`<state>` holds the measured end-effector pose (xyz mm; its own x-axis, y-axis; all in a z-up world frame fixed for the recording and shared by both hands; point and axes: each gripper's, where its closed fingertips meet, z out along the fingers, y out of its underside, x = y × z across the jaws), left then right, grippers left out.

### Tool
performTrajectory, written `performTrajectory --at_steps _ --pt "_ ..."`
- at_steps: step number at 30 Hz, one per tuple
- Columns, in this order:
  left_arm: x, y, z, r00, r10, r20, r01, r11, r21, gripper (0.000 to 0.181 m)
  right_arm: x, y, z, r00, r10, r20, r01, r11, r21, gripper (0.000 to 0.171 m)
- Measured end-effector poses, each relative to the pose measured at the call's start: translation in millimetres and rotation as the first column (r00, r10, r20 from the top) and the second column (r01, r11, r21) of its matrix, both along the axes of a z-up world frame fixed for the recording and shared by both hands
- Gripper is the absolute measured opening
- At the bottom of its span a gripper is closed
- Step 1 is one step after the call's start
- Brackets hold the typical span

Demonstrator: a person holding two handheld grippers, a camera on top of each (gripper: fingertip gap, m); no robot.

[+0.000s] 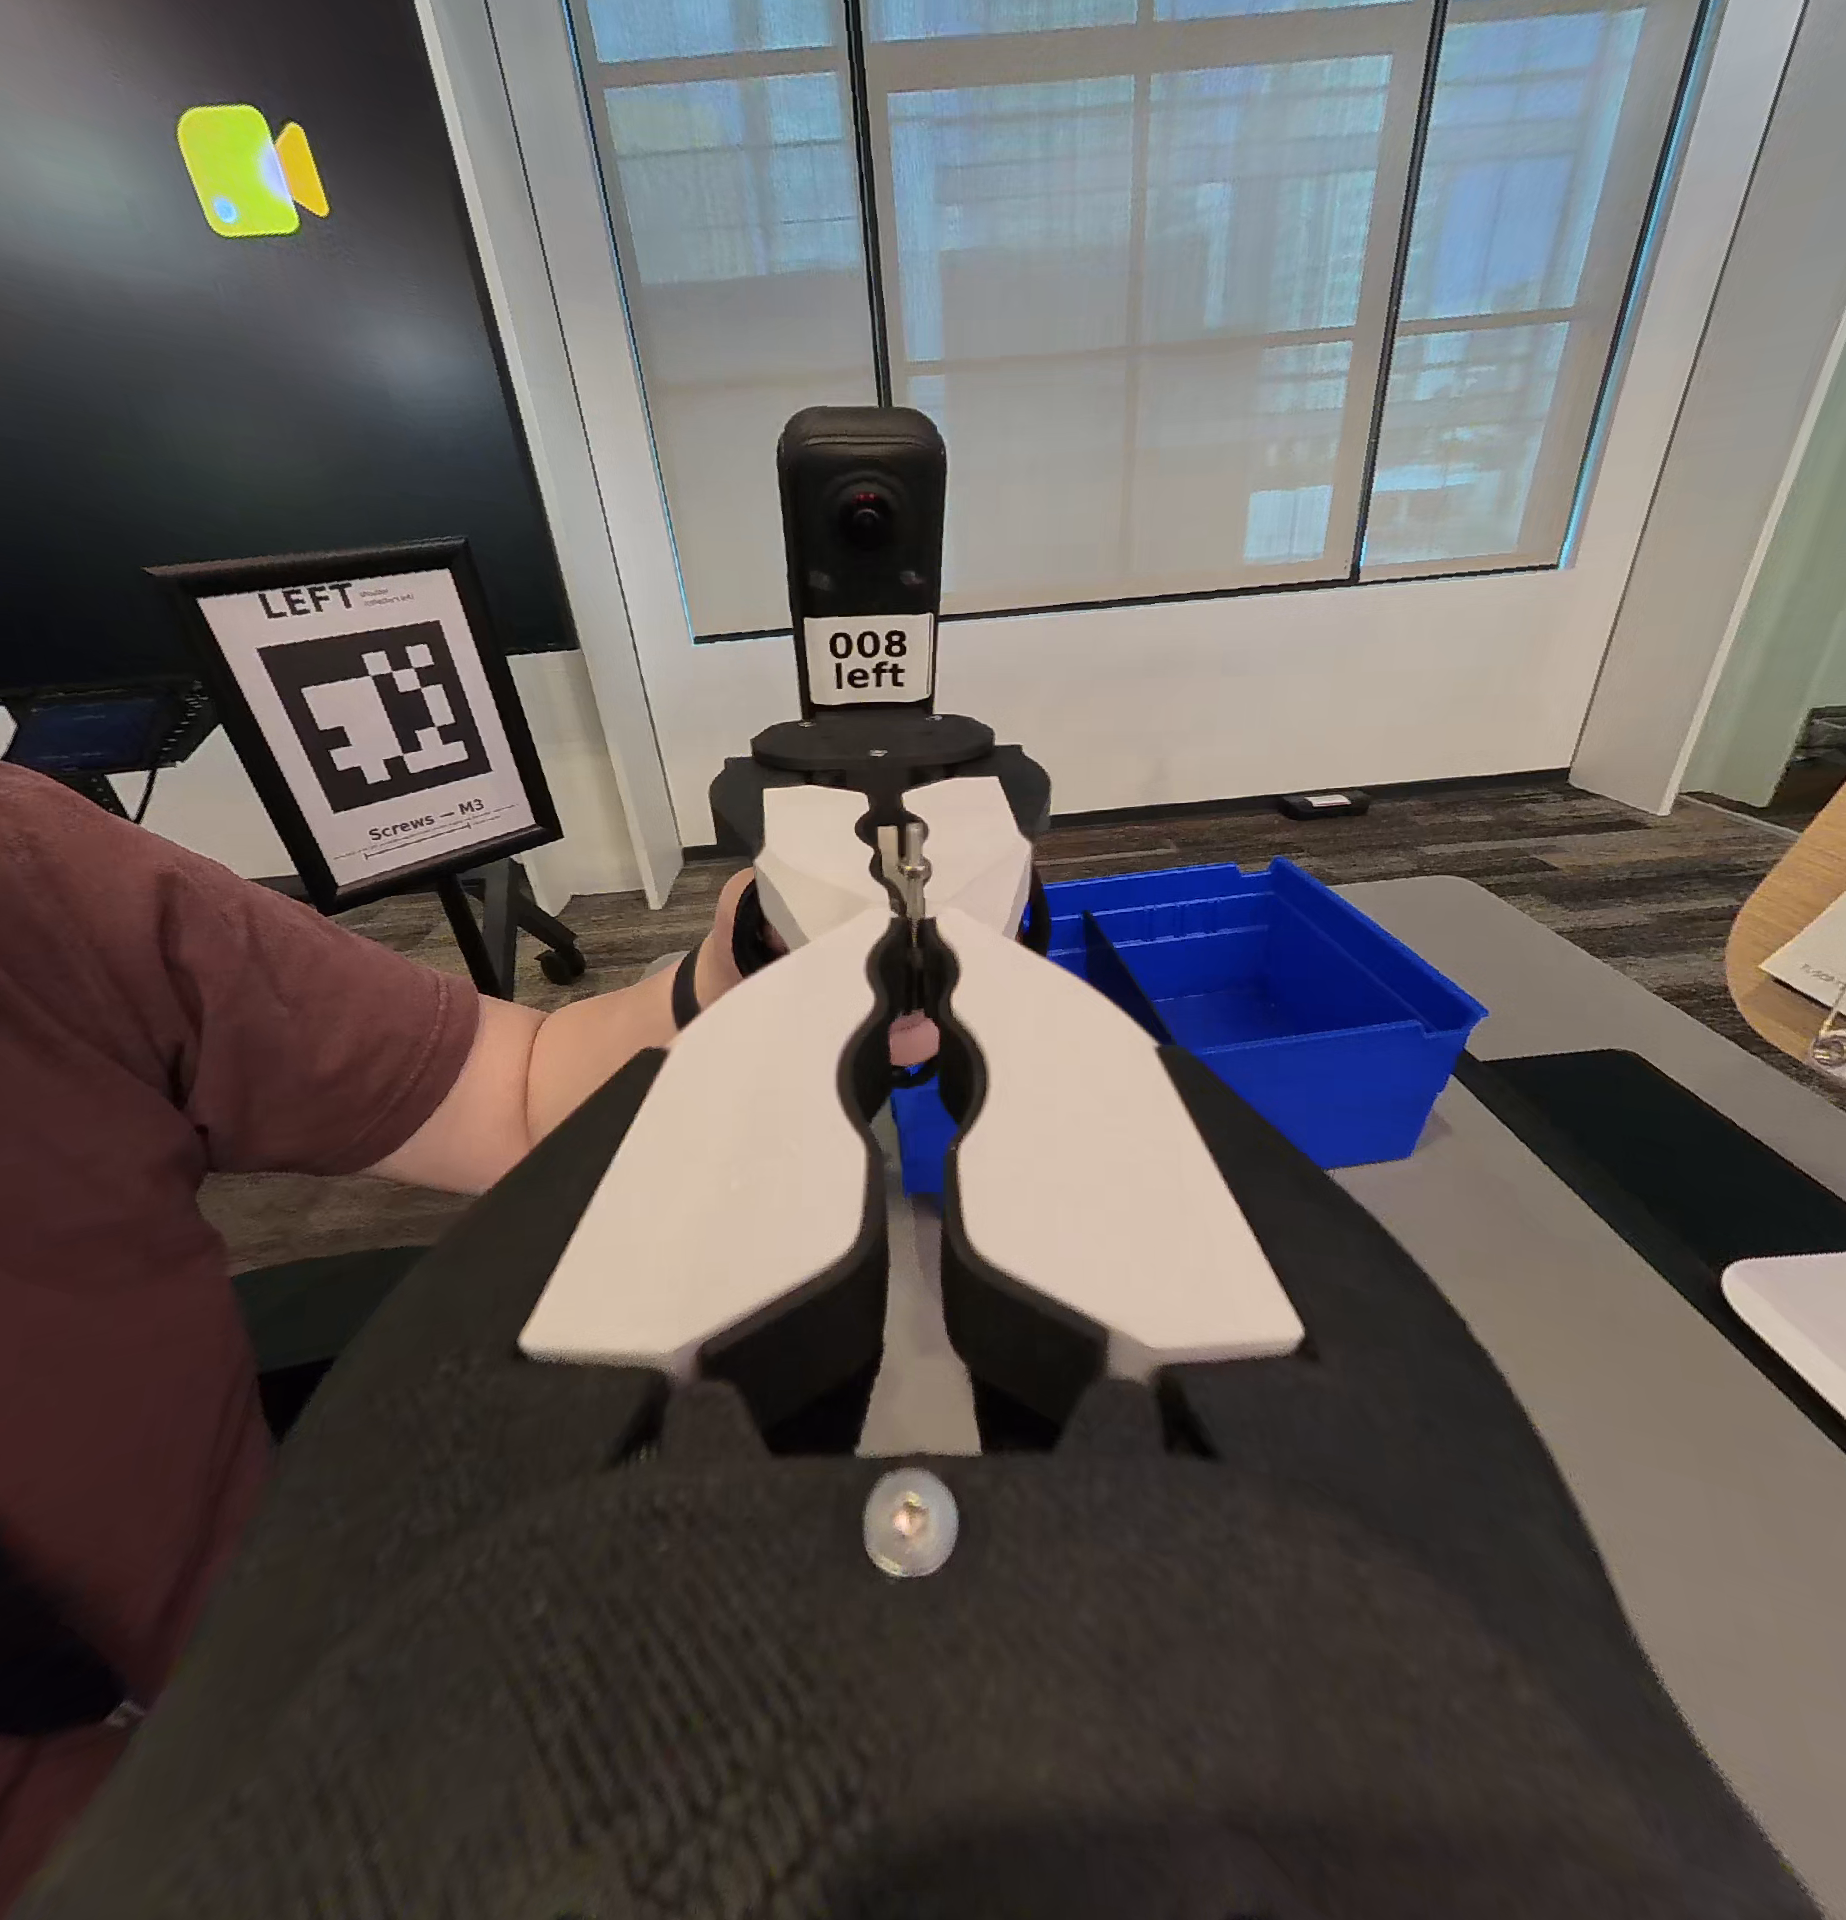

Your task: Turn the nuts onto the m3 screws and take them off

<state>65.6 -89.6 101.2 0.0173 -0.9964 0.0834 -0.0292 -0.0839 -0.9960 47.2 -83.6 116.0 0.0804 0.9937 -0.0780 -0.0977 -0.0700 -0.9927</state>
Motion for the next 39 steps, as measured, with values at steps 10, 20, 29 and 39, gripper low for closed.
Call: performTrajectory --at_steps 10,20,29,39 --pt "1.3 9.5 -14.6 0.993 0.067 -0.099 -0.065 0.998 0.023 0.03 26.6 23.3 -0.5 0.993 -0.075 0.088 0.08 0.995 -0.065 0.003" --pt "-0.7 22.1 -32.6 0.975 0.103 -0.199 -0.109 0.994 -0.022 0.027 298.6 113.1 -167.6 0.24 -0.309 0.92 0.912 0.398 -0.104 0.003" --pt "1.4 21.2 -39.0 0.967 0.099 -0.236 -0.108 0.994 -0.025 0.025 349.8 106.9 -261.6 0.14 0.022 0.99 0.966 0.215 -0.141 0.003" --pt "3.0 19.5 -39.2 0.971 0.083 -0.226 -0.095 0.994 -0.043 0.022 361.2 103.2 -279.2 0.097 0.086 0.992 0.976 0.185 -0.111 0.003"
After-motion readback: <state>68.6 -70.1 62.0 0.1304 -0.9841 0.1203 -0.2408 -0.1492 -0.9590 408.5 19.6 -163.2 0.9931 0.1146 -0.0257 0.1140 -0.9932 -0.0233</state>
